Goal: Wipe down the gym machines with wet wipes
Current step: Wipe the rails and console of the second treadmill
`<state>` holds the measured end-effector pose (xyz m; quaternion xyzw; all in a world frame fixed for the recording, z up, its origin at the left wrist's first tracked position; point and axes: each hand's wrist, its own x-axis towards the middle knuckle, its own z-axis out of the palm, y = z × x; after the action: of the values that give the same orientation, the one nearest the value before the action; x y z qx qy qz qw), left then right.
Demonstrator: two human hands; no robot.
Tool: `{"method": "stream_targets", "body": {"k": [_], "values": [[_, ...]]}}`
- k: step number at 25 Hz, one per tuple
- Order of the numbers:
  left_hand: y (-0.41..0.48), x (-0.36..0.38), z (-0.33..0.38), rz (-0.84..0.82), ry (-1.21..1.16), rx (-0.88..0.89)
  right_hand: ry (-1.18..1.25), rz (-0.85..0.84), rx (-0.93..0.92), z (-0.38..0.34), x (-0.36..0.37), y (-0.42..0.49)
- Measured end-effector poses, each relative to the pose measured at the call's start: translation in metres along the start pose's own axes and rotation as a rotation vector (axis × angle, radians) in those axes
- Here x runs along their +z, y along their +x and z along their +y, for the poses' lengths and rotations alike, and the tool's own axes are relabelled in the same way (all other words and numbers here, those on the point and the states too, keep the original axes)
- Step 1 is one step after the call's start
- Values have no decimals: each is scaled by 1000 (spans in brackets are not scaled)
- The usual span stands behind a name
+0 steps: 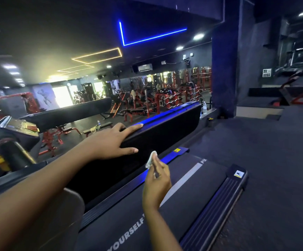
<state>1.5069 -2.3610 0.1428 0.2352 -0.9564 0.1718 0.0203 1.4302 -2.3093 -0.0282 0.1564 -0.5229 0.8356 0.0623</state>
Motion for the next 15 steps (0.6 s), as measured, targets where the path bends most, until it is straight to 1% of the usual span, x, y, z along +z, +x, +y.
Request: {"method": "stream_targets", "body": {"k": [2,4,6,8,10,12,15], "values": [[1,-1,-2,-16,-3,-1,40,-91,-2,-11,-4,-29],[-3,-3,-3,-44,-39,-3,45,-181,-9,-18,-16,-32],[-12,-7,-6,-58,-50,4,23,-166,-18,-21,-27,-4],[-28,-10,-13,-53,-24,13,-64,-113,-31,-21,-30,43],[-51,-12,-20,-32,13,32,-167,-113,-23,-18,-25,79],[-73,-11,-23,-26,22,57,-204,-115,-36,-14,-16,82],[-95,-8,-28,-6,13,48,-186,-124,-80,-17,-8,43]]}}
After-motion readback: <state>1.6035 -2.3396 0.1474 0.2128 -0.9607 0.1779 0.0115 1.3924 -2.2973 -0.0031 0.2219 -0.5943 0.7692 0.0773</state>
